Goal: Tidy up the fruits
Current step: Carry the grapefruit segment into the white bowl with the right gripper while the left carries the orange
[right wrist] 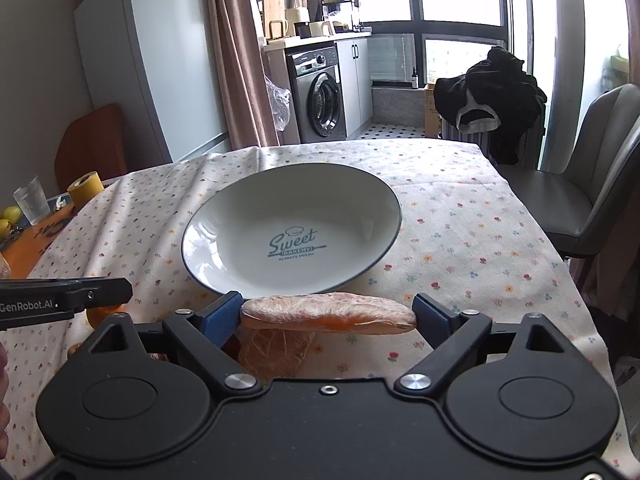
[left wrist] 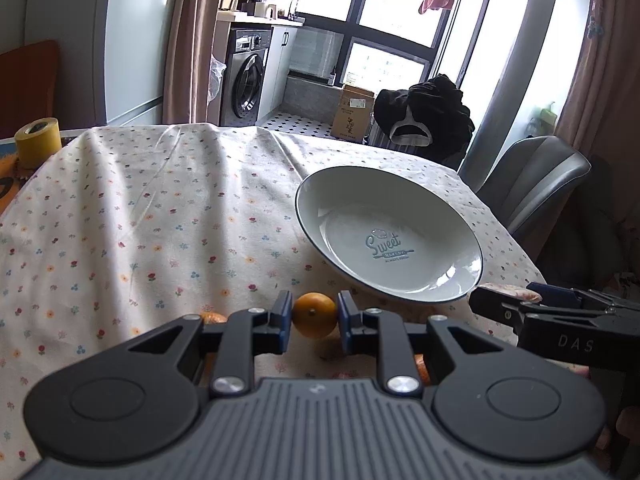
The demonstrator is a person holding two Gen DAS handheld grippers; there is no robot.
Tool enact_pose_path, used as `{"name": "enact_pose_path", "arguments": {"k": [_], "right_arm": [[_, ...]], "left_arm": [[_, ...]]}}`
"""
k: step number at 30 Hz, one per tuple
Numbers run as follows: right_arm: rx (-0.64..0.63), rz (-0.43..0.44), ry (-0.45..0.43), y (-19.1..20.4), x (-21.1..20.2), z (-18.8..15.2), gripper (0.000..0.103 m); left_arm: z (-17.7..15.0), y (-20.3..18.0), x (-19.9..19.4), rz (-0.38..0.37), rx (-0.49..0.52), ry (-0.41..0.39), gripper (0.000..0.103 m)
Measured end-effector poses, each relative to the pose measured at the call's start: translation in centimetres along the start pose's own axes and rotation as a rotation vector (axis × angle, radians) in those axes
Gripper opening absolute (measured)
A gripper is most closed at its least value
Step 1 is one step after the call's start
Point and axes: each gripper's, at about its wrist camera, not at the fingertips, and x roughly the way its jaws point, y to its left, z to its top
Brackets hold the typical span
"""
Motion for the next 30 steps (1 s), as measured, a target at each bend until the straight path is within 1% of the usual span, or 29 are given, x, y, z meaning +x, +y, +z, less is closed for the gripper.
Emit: {"name": "enact_pose_path", "arguments": {"k": [7, 15, 16, 17, 19, 23, 30], "right_arm": [[-0.014, 0.026, -0.035, 0.4, 1.3, 2.0, 0.089], [-0.028, 0.05, -0.052, 0.8, 3.1, 3.0, 0.089], [-0.033, 0.054, -0.049, 0.9, 3.4, 3.1, 0.09], [-0.032, 0.056, -0.045, 0.8, 3.6, 3.1, 0.094], [-0.013, 0.035, -0.065, 0.6, 3.7, 3.1, 0.1], [0.011, 0.041, -0.071, -0.3, 3.3, 3.0, 0.103], [0.05, 0.024, -0.058, -2.0, 2.6, 1.9, 0.103]], "left_arm": [[1.2, -0.5, 1.2, 0.002, 0.017, 0.0, 0.023], [2.3, -0.8, 2.7, 0.007, 0.036, 0.008, 0.023], [2.4, -0.8, 2.9, 0.006, 0.037, 0.01, 0.023], [2.6, -0.9, 3.1, 0.006, 0.04, 0.011, 0.023], [2.9, -1.0, 3.5, 0.007, 0.048, 0.012, 0.023], [3.5, -1.6, 4.4, 0.0, 0.063, 0.017, 0.023], [4.5, -3.2, 5.8, -0.014, 0.09, 0.017, 0.023]]}}
